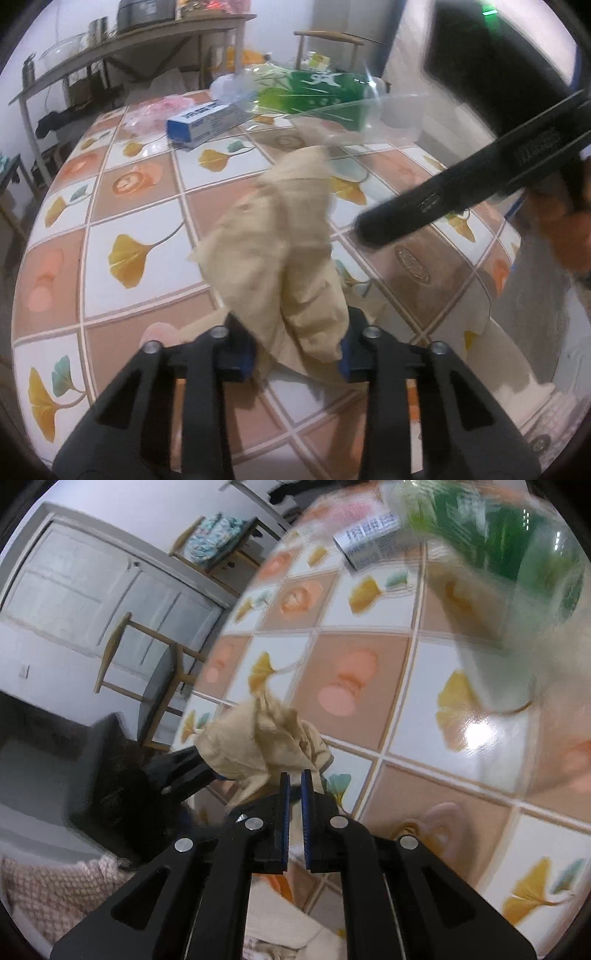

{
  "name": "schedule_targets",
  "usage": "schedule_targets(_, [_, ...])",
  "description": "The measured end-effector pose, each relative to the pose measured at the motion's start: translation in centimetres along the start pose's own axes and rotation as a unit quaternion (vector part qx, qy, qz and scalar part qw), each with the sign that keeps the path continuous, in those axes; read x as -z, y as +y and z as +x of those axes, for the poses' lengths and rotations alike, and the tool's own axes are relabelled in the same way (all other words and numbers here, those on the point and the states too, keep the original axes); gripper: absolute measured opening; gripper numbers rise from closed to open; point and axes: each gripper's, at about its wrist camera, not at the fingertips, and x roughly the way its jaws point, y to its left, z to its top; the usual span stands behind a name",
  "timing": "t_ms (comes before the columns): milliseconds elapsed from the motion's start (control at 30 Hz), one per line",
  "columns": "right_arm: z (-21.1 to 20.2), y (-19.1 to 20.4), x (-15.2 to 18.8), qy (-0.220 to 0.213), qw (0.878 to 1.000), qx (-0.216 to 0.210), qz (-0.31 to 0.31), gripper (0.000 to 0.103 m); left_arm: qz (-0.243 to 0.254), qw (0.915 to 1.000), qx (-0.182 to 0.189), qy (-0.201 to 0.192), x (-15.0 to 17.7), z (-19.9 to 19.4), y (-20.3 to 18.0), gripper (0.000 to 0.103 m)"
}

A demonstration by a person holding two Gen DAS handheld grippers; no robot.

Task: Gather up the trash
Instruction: 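Release the cloth from the right tool and grasp the green bottle with it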

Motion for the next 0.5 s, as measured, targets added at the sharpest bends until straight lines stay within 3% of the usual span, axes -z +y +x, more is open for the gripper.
schedule_targets(33, [-1.3, 0.5, -0.2, -0.012, 1.000, -0.004, -0.011, 0.017, -0.009, 1.0000, 0.002, 0.000, 0.0, 0.0, 0.3, 0.023])
schedule_targets(100, [-4.0, 1.4, -0.9, -0.041, 0.999, -0.009, -0.031, 0.044, -0.024, 0.9997, 0.007, -0.001, -0.1, 0.1, 0.8, 0.021])
schedule_targets(200, [-8.1, 2.4, -3.0, -0.093, 0.994, 0.020, -0.059, 0.063, -0.039, 0.9992, 0.010, -0.002, -0.3, 0.6, 1.4, 0.017])
schedule_targets(333, [-10.4, 2.2, -7.8, -0.136, 0.980, 0.120, -0.076, 0.073, -0.057, 0.9983, 0.014, -0.003, -0.4, 0.7, 1.9, 0.014])
schedule_targets(433, [-8.9, 1.1, -11.1, -0.123, 0.969, 0.194, -0.089, 0.077, -0.074, 0.9970, 0.019, -0.004, -0.4, 0.9, 2.4, 0.012])
schedule_targets(500, [-6.8, -0.4, -13.5, -0.089, 0.967, 0.223, -0.083, 0.077, -0.086, 0.9960, 0.024, -0.006, -0.3, 0.8, 2.6, 0.011])
